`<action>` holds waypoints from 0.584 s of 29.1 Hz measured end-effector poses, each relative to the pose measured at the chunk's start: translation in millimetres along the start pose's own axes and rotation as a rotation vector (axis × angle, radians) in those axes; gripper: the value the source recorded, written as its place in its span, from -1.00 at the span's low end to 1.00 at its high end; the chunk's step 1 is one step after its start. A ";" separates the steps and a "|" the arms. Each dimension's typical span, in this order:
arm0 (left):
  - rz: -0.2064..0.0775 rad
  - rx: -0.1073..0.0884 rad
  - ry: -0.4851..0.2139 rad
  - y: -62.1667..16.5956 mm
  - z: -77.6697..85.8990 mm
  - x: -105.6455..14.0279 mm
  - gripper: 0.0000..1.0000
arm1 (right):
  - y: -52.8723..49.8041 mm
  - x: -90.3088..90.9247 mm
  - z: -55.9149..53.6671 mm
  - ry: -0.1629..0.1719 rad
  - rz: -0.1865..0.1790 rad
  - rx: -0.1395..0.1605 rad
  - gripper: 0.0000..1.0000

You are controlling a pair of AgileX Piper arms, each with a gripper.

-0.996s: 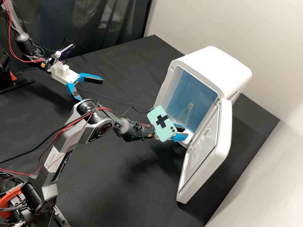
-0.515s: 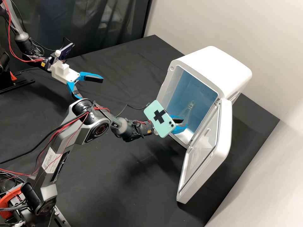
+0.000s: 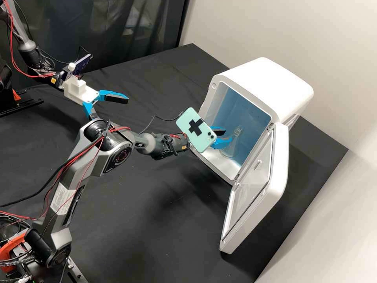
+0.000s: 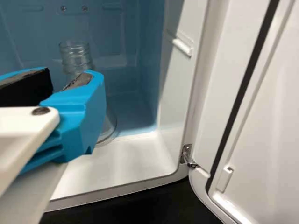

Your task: Take the flask out of the incubator

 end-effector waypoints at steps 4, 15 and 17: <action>-0.005 0.001 -0.021 -0.9 4.5 1.4 1.00 | 3.7 2.2 -1.0 -0.019 0.021 0.009 1.00; -0.007 0.001 -0.025 -1.5 5.3 1.8 1.00 | -1.7 20.3 -3.8 -0.063 0.034 -0.040 1.00; -0.011 -0.001 -0.024 -2.4 5.0 2.0 1.00 | -5.0 23.3 -4.9 -0.073 0.033 -0.047 1.00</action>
